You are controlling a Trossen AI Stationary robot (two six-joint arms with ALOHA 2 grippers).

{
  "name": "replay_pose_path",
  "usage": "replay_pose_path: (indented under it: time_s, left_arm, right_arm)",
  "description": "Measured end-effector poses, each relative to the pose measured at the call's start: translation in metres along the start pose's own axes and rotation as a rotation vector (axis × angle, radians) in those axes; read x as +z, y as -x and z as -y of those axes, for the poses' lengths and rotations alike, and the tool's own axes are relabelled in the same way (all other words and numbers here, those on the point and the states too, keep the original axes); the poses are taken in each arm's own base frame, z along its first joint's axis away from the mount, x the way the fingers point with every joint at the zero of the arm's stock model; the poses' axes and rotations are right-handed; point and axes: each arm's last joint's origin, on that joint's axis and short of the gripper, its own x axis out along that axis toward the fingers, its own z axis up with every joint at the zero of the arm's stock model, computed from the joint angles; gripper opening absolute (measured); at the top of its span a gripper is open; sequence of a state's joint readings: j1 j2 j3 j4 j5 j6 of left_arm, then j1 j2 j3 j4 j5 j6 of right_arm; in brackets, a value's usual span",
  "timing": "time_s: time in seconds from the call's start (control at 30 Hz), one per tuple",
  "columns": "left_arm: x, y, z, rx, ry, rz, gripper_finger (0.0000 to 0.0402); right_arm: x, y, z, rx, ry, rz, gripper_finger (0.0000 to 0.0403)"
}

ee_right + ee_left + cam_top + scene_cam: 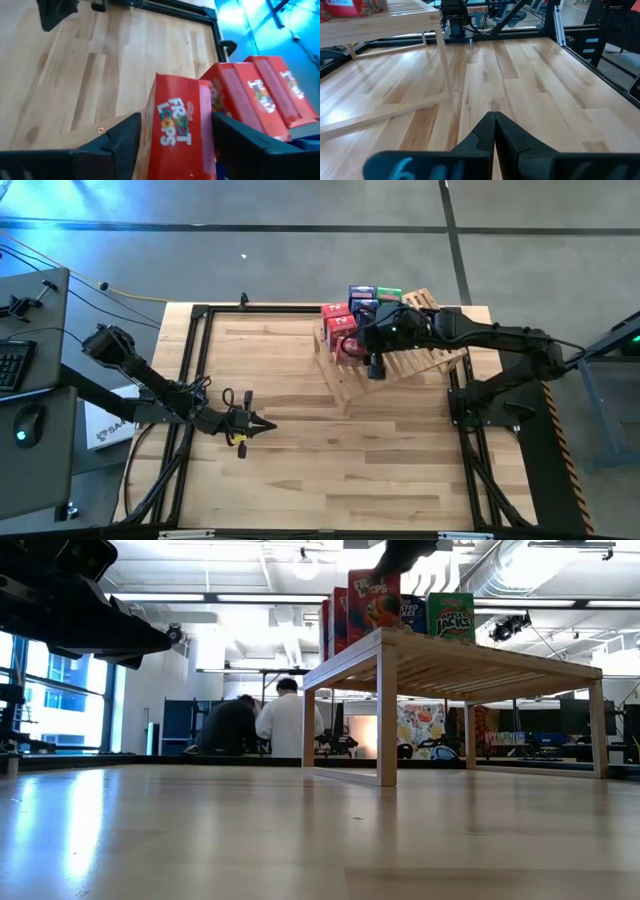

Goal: Stack cereal on shelf
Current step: Put the red cereal box on the shelf aligned with the other red cereal boxes

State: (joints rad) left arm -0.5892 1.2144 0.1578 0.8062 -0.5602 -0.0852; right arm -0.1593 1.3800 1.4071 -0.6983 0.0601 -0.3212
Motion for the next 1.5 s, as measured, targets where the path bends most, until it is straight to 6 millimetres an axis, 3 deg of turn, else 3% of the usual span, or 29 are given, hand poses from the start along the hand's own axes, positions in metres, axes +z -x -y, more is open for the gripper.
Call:
replay_pose_path:
  time_s: [0.3,0.5,0.67,0.8,0.97,1.13,1.5]
  left_arm:
    - [0.000,0.000,0.000,0.000,-0.005,0.000,0.0000]
    - [0.000,0.000,0.000,0.003,-0.014,0.000,0.0000]
    - [0.000,0.000,0.000,-0.007,-0.018,0.001,0.0000]
    - [0.000,0.000,0.000,-0.014,-0.018,0.000,0.0000]
    - [0.001,-0.004,-0.005,-0.063,-0.007,-0.009,0.0000]
    - [0.001,-0.009,-0.016,-0.022,0.014,-0.014,0.0000]
    - [0.001,-0.013,-0.025,0.001,0.022,-0.017,0.0000]
  right_arm:
    - [0.010,0.004,-0.007,-0.064,0.062,0.058,0.0240]
    - [0.031,0.033,-0.035,-0.165,0.103,0.055,0.0234]
    - [0.014,0.038,-0.066,-0.194,0.024,-0.122,0.0182]
    - [-0.010,0.021,-0.079,-0.211,-0.052,-0.221,0.0130]
    - [-0.032,-0.005,-0.074,-0.324,-0.154,-0.250,0.0078]
    - [-0.038,-0.020,-0.065,-0.329,-0.196,-0.205,0.0045]
    - [-0.036,-0.028,-0.052,-0.333,-0.223,-0.149,0.0025]
